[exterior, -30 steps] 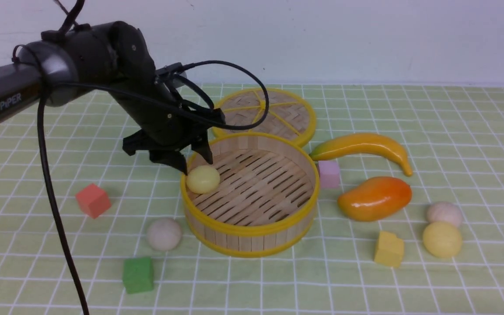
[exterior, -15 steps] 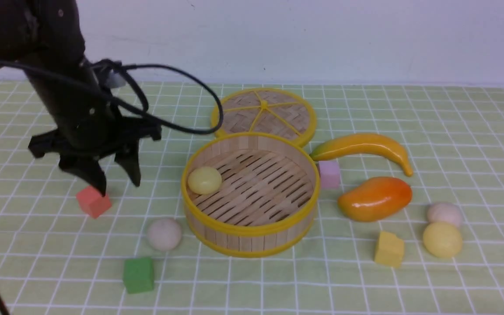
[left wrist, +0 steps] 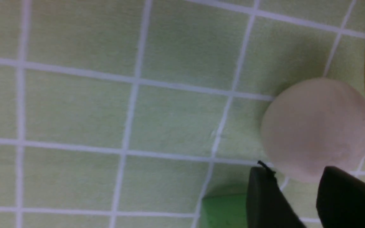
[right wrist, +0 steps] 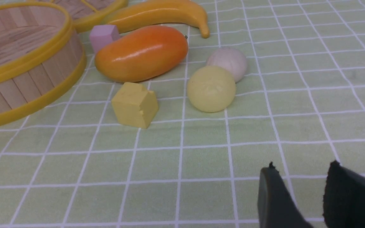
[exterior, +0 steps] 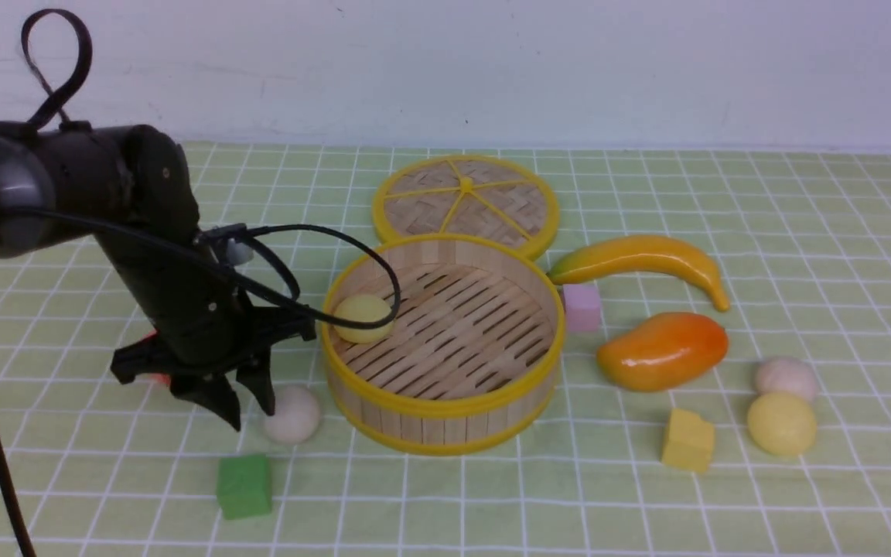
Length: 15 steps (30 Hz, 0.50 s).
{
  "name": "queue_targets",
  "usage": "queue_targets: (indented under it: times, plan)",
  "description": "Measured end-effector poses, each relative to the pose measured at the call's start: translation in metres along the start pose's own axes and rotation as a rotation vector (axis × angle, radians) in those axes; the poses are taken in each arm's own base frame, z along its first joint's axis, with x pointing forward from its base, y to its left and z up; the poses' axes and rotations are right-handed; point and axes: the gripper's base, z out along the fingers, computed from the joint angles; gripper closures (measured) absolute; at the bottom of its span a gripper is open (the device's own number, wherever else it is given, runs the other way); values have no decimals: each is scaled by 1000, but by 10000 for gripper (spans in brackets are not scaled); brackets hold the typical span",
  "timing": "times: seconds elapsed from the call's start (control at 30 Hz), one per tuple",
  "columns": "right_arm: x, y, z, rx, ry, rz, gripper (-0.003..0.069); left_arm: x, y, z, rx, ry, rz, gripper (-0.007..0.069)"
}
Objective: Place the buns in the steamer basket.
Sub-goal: Use the left arm to grab a steamed stuffed bun
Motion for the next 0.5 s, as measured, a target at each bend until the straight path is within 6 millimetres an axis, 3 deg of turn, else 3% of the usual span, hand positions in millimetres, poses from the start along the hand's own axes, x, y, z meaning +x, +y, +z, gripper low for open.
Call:
queue_targets:
  times: [0.3,0.5]
  plan:
    - [0,0,0,0,0,0,420,-3,-4,0,50,-27,-7,396]
    - [0,0,0,0,0,0,420,-6,-5,14,66,-23,-29,388]
